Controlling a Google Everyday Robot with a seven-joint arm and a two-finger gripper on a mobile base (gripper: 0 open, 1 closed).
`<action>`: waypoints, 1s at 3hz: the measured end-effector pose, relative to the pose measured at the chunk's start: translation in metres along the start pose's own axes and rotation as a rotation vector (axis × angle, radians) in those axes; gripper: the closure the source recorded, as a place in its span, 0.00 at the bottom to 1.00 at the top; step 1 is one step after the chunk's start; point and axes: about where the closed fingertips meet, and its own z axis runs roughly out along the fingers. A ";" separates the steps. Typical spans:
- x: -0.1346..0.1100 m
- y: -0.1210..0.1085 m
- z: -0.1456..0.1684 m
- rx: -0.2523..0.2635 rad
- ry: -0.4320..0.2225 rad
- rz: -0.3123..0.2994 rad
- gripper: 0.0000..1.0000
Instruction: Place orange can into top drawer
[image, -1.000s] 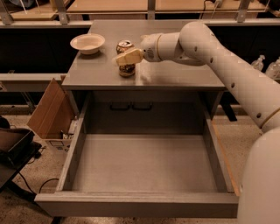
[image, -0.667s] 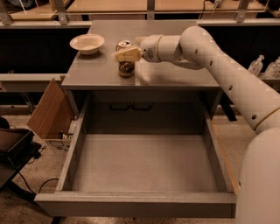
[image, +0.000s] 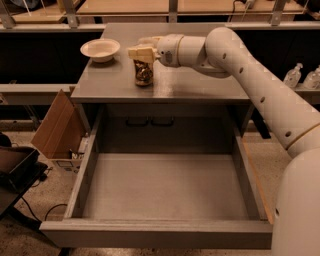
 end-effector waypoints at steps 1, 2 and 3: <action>0.000 0.002 0.003 -0.005 0.000 0.000 0.87; 0.000 0.004 0.005 -0.009 0.000 0.000 1.00; 0.000 0.004 0.005 -0.009 0.000 0.000 1.00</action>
Offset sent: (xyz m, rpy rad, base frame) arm -0.0004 0.0028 -0.0003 0.0005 0.0004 0.0042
